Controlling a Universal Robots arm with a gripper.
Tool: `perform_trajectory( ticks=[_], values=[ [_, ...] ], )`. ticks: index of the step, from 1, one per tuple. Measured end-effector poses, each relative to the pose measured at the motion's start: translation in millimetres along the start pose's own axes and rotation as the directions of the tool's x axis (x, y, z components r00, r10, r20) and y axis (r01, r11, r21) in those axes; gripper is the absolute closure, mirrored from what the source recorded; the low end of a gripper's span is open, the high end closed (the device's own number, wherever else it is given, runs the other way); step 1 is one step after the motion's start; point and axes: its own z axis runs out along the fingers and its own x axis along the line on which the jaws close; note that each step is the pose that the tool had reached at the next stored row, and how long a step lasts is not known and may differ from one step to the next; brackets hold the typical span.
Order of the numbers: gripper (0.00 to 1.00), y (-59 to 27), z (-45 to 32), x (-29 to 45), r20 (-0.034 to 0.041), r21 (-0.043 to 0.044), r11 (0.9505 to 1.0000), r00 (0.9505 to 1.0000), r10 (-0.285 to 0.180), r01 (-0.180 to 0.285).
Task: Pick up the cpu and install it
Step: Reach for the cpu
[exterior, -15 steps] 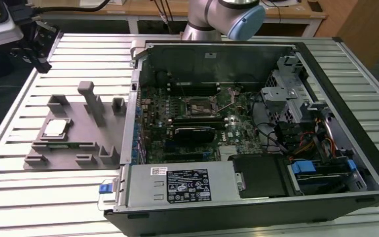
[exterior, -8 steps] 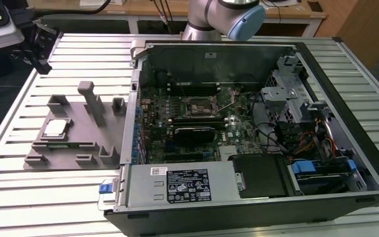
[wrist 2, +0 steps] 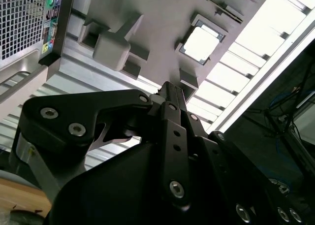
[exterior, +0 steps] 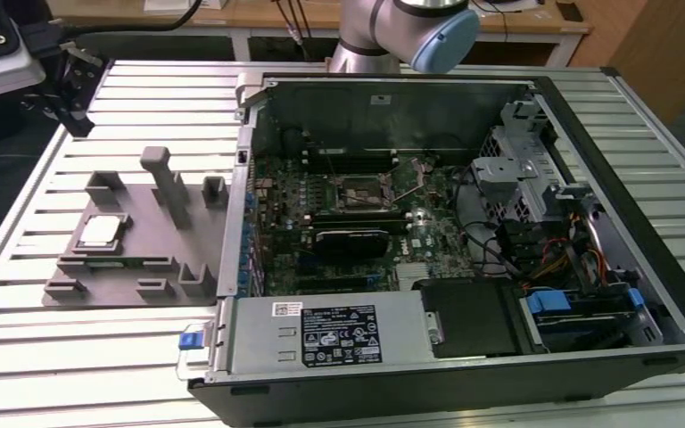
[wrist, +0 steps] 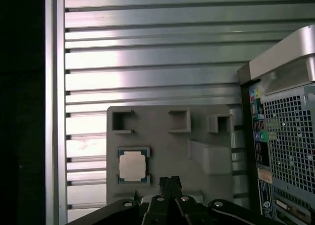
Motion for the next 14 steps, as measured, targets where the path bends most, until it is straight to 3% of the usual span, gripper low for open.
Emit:
perform_trajectory(
  ticks=[14],
  values=[
    [0.89,-1.1,7.7,3.8,-0.0006,-0.0066,1.0,1.0,-0.001,0.001]
  ],
)
